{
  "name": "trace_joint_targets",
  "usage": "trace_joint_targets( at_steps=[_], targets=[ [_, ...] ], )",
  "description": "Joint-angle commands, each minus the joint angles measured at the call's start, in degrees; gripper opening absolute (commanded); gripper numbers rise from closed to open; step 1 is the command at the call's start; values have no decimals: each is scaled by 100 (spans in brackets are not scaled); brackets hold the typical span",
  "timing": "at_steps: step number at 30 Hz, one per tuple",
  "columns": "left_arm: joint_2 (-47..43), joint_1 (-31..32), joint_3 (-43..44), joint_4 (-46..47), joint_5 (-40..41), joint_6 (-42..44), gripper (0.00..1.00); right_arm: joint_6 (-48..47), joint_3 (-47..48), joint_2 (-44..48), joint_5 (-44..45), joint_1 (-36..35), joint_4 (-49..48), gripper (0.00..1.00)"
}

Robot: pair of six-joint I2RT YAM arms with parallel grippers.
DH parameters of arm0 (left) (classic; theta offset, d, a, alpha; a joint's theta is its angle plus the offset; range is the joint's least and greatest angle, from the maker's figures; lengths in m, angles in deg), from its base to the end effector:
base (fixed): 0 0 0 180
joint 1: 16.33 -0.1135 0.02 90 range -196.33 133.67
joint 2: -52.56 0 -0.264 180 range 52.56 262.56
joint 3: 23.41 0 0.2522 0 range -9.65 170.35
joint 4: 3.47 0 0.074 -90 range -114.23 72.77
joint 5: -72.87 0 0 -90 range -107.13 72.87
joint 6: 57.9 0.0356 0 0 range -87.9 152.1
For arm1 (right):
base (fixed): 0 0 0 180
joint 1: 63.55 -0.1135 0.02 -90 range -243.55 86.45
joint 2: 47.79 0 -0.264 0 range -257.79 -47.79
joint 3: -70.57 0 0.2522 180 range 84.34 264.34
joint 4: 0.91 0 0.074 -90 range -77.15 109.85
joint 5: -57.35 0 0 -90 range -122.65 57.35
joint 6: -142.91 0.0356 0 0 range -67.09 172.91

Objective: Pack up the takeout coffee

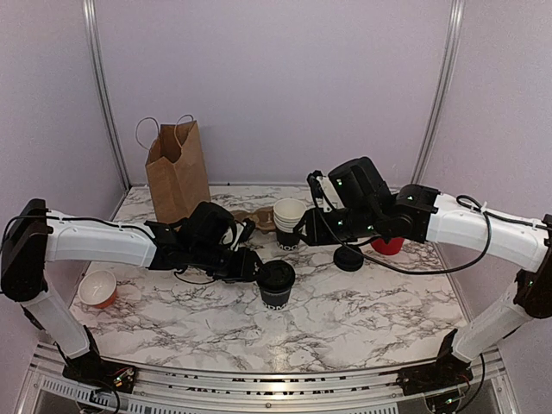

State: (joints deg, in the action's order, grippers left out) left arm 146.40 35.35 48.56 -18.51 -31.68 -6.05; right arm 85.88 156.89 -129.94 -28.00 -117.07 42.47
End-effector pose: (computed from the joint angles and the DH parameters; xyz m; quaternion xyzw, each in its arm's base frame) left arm 0.2152 -0.2868 0.2178 0.1607 0.8745 -0.3932 0.2339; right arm 0.1928 0.2558 0.3242 -0.1439 0.8913 0.2669 0.3372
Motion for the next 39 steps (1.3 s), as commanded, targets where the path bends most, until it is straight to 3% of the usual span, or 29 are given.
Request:
trace_joint_targets(
  at_steps=[1, 10, 14, 39],
  targets=[
    [90, 0, -60, -84, 84, 18, 40, 8, 14, 16, -18, -19, -135, 33],
    [151, 0, -30, -80, 62, 31, 40, 593, -1413, -602, -768, -6, -1281, 32],
    [173, 0, -26, -66, 48, 51, 40, 718, -1628, -907, -987, -37, -1347, 31],
    [196, 0, -21, -39, 13, 62, 40, 101, -346, -42, -113, 55, -333, 31]
  ],
)
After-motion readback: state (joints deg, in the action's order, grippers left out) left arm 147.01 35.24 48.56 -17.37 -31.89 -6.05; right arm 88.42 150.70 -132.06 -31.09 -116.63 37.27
